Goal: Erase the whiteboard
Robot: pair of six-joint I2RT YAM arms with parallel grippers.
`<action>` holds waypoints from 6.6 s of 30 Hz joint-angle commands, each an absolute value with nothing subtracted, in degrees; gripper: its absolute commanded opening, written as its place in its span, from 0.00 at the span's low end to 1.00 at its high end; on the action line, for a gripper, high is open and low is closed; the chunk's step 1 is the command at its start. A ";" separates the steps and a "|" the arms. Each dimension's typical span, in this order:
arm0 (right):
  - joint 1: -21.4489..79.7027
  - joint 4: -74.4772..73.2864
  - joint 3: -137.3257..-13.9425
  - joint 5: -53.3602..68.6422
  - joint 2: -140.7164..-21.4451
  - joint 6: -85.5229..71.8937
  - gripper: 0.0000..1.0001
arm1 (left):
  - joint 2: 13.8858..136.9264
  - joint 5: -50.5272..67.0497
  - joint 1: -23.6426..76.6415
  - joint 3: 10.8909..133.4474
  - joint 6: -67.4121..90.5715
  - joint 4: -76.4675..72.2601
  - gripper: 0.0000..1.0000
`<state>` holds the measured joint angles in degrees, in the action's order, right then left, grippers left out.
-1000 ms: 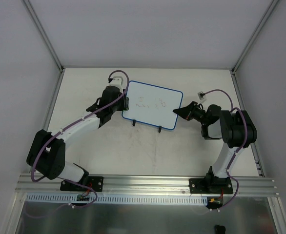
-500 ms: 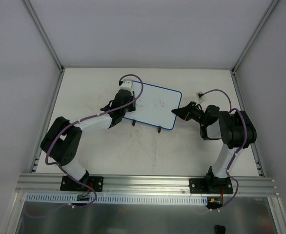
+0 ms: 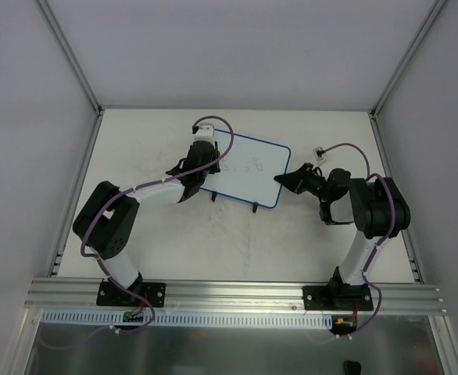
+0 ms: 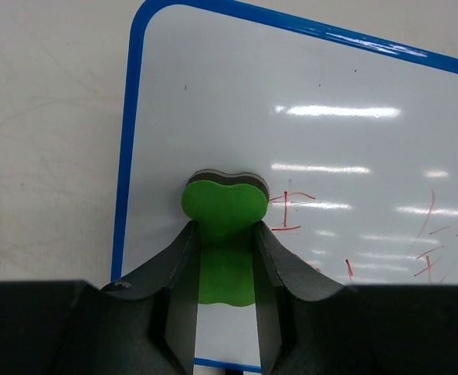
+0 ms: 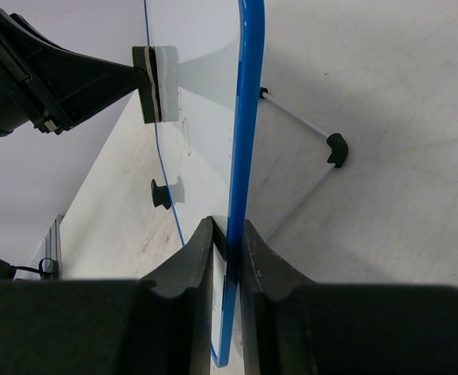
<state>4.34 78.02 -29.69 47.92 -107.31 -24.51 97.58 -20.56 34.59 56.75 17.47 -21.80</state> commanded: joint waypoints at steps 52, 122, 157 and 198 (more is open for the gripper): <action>5.80 87.80 -28.65 46.76 -106.00 -17.58 0.00 | 103.88 -24.43 41.56 64.23 16.97 -23.64 0.00; 5.71 87.80 -28.39 47.11 -105.29 -18.11 0.00 | 115.05 -28.75 56.25 73.21 6.60 -19.78 0.00; 5.45 87.71 -28.21 46.67 -105.03 -18.46 0.00 | 76.40 -32.69 31.30 40.71 27.41 -8.63 0.00; 4.75 87.80 -27.51 46.14 -104.50 -18.54 0.66 | 71.54 -7.65 16.79 38.23 34.89 10.46 0.80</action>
